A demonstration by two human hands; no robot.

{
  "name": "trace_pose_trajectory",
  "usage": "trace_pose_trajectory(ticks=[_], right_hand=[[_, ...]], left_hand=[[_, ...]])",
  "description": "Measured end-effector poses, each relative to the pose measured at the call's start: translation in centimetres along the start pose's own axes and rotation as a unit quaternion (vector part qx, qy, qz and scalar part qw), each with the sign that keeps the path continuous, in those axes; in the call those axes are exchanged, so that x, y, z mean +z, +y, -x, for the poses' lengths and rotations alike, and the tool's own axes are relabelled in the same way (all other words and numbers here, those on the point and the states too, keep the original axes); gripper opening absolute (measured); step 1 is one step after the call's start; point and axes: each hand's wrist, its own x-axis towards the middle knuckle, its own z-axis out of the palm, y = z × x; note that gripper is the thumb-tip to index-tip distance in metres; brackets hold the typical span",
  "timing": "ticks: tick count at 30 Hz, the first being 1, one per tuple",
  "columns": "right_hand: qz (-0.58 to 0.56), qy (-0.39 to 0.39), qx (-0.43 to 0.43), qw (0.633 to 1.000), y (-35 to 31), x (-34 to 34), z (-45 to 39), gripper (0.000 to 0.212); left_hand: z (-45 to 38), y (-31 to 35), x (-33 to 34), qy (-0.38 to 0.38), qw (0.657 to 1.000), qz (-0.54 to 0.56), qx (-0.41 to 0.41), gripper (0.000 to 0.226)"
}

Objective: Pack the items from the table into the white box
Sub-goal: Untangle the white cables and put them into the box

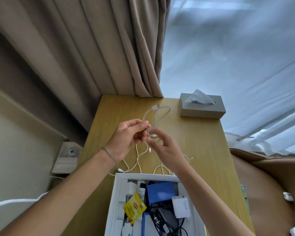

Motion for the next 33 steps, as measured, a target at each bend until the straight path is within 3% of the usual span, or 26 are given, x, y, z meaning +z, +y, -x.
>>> trace_pose_trajectory(ticks=[1,4,7,9,13,15,17,19,22,25,27,30,33], right_hand=[[0.010,-0.006,-0.003,1.000,-0.5,0.4,-0.2,0.014],[0.028,-0.028,0.000,0.999,-1.5,1.3,-0.1,0.027],[0.044,-0.055,-0.006,0.997,-2.3,1.9,0.4,0.031],[0.025,-0.068,-0.004,0.997,-2.9,2.2,0.5,0.032],[-0.124,-0.073,0.047,0.988,-3.7,3.0,0.7,0.030],[-0.151,-0.066,0.075,0.983,-3.9,3.6,0.9,0.030],[-0.134,-0.078,0.089,0.984,-3.8,4.1,1.1,0.031],[-0.096,-0.110,0.089,0.985,-3.7,4.7,1.3,0.032],[-0.054,-0.157,0.076,0.983,-3.8,5.2,1.3,0.034],[0.019,-0.185,0.062,0.981,-3.2,3.3,1.2,0.033],[0.026,-0.167,0.089,0.981,-2.2,0.7,1.3,0.031],[-0.018,-0.088,0.121,0.989,-1.1,-3.5,1.5,0.028],[-0.097,-0.055,0.081,0.990,-2.0,-5.2,1.0,0.029]], left_hand=[[0.3,0.0,-0.1,0.018,1.000,-0.006,0.004,0.015],[1.3,0.5,-0.9,0.059,0.997,-0.037,0.035,0.022],[2.7,1.1,-2.7,-0.041,0.998,0.012,0.044,0.012],[3.6,1.1,-3.5,-0.093,0.994,0.033,0.039,0.028],[5.4,0.4,-4.8,-0.061,0.996,0.032,0.050,0.052],[6.3,-0.1,-5.4,-0.112,0.992,0.044,0.046,0.063],[7.0,-0.4,-5.3,-0.139,0.988,0.036,0.063,0.046],[7.1,-0.4,-4.6,-0.054,0.993,0.070,0.073,0.017],[6.7,-0.3,-4.6,0.103,0.976,0.177,0.070,0.040],[6.3,0.4,-7.0,0.133,0.961,0.239,0.048,0.046],[6.2,0.7,-9.5,0.173,0.967,0.182,0.049,0.043],[6.7,0.1,-13.0,0.244,0.967,-0.029,0.062,0.038],[7.2,-1.0,-12.6,0.167,0.971,-0.168,0.042,0.041]])
